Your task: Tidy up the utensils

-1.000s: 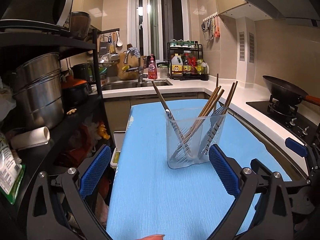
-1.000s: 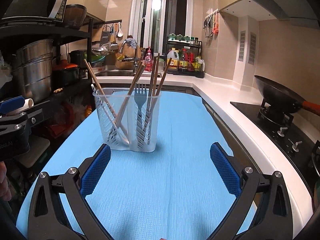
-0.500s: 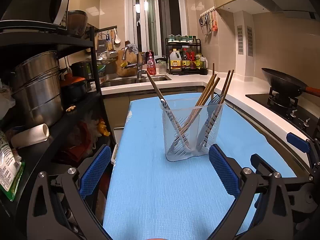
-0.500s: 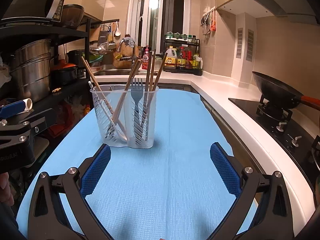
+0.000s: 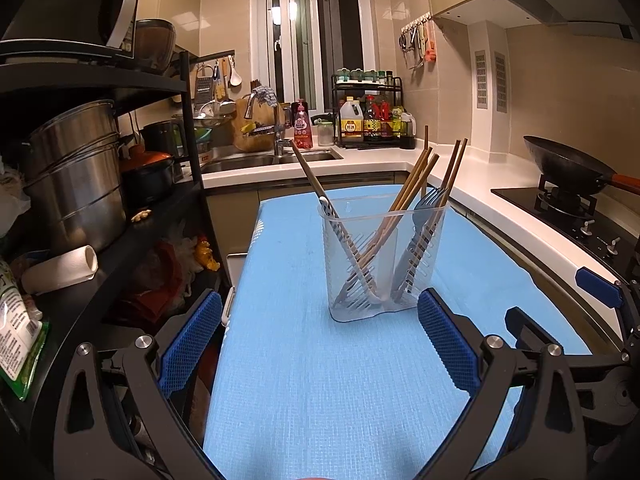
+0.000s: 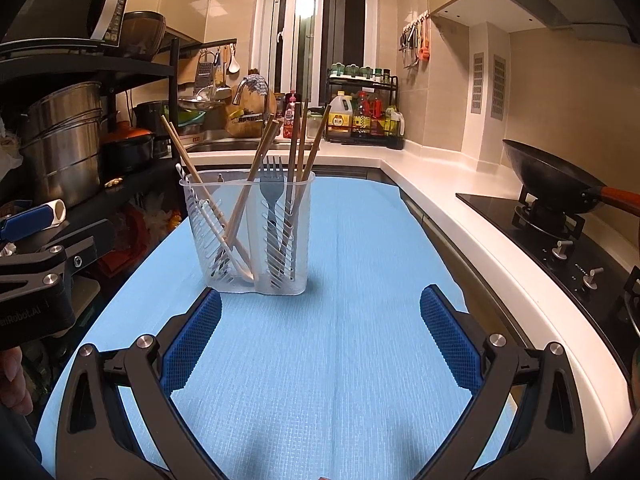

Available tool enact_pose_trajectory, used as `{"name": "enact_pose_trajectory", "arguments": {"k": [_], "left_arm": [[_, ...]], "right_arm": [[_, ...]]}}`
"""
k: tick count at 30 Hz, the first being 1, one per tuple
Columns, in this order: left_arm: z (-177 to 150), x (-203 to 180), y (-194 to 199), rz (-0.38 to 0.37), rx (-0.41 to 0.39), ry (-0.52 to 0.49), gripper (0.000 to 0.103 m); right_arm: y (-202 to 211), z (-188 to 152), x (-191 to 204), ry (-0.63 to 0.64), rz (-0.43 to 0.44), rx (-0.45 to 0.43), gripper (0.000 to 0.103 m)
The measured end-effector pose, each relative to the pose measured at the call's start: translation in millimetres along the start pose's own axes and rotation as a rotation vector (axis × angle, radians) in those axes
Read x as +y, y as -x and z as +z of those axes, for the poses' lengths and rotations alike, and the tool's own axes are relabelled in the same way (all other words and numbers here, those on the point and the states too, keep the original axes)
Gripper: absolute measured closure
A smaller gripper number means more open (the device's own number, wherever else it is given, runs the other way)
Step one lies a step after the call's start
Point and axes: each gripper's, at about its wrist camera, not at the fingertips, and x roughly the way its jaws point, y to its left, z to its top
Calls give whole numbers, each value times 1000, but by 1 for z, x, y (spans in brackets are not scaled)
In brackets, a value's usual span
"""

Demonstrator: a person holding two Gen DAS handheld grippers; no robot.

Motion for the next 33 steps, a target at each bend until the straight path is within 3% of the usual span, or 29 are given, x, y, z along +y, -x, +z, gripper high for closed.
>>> {"name": "enact_pose_trajectory", "arguments": {"k": [33], "left_arm": [[-3, -1, -5, -3, 23, 7, 8]], "right_arm": [[-3, -3, -2, -24, -1, 15, 5]]}}
